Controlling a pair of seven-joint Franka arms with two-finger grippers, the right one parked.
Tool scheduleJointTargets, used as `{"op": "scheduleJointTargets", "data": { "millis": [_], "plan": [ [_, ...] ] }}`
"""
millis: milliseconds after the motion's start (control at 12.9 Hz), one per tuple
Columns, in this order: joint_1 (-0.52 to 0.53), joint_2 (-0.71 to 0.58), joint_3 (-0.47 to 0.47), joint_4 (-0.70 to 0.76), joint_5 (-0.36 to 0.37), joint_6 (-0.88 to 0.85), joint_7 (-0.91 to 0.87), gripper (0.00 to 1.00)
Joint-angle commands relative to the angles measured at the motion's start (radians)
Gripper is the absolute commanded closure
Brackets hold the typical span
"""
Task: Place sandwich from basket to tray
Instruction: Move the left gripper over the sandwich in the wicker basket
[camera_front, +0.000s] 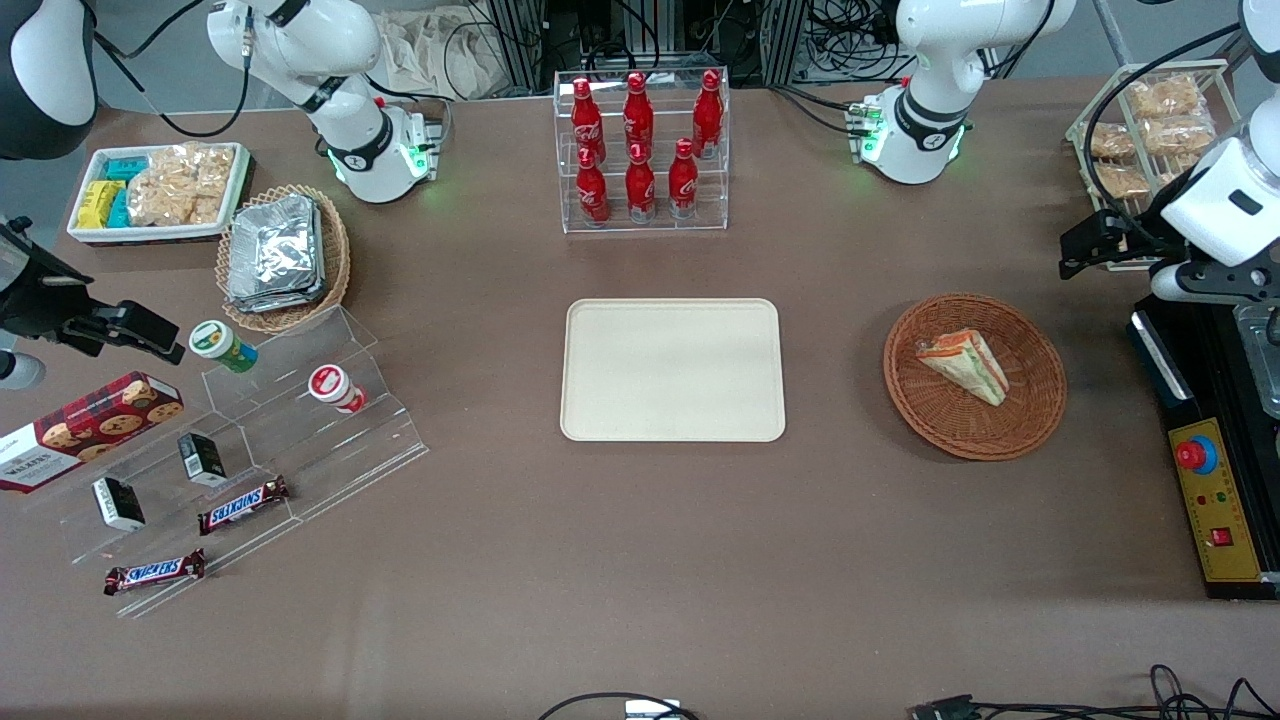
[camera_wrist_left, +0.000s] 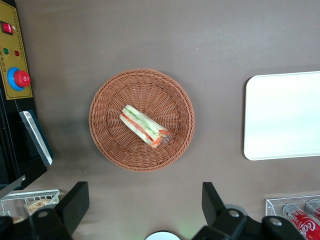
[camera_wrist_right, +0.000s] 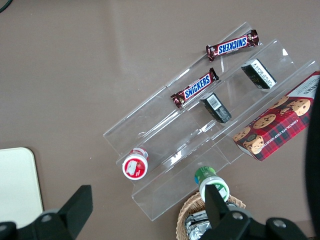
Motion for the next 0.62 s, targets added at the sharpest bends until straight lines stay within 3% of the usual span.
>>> {"op": "scheduleJointTargets", "data": {
  "millis": [0,542],
  "plan": [
    [0.01,-0.008,0.001,0.012,-0.019,-0.026,0.017,0.0],
    [0.022,0.018,0.006,-0.053,0.001,0.01,-0.027,0.0]
  ]
}}
